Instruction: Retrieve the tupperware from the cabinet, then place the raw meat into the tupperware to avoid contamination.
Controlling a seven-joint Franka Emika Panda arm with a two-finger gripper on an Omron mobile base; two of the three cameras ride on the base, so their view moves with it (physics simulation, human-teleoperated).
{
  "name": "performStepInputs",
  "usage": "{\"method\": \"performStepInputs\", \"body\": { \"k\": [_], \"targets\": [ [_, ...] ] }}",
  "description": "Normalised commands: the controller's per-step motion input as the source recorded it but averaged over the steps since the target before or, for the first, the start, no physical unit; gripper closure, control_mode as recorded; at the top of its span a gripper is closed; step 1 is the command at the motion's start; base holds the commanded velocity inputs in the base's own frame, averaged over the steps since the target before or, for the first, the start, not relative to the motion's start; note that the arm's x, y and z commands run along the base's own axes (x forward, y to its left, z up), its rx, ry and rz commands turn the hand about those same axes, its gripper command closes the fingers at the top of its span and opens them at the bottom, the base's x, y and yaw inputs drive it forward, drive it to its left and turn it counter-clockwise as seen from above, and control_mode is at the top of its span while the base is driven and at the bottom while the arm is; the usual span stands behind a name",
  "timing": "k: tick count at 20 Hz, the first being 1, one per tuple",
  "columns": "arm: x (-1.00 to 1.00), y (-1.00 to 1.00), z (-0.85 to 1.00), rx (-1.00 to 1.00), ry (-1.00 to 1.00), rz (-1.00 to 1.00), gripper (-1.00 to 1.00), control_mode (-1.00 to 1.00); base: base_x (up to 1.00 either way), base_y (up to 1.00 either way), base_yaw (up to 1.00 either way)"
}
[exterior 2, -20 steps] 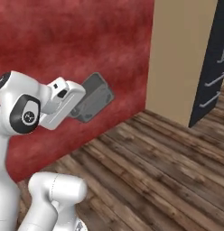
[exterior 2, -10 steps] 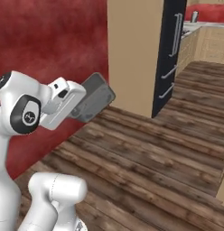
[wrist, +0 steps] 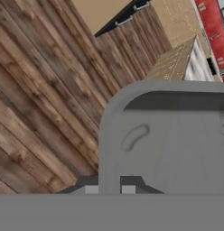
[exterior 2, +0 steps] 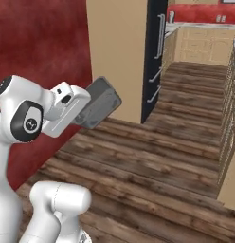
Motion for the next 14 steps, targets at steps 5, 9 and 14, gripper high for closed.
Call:
{"method": "performStepInputs", "body": {
  "k": [5,9,14],
  "targets": [
    [0.00,0.00,0.00,0.00,0.00,0.00,1.00,1.00,0.70,0.46,-0.24],
    [0.00,0.00,0.00,0.00,0.00,0.00,1.00,1.00,0.70,0.47,-0.23],
    [0.00,0.00,0.00,0.00,0.00,0.00,1.00,1.00,0.81,0.36,-0.16]
  ]
}}
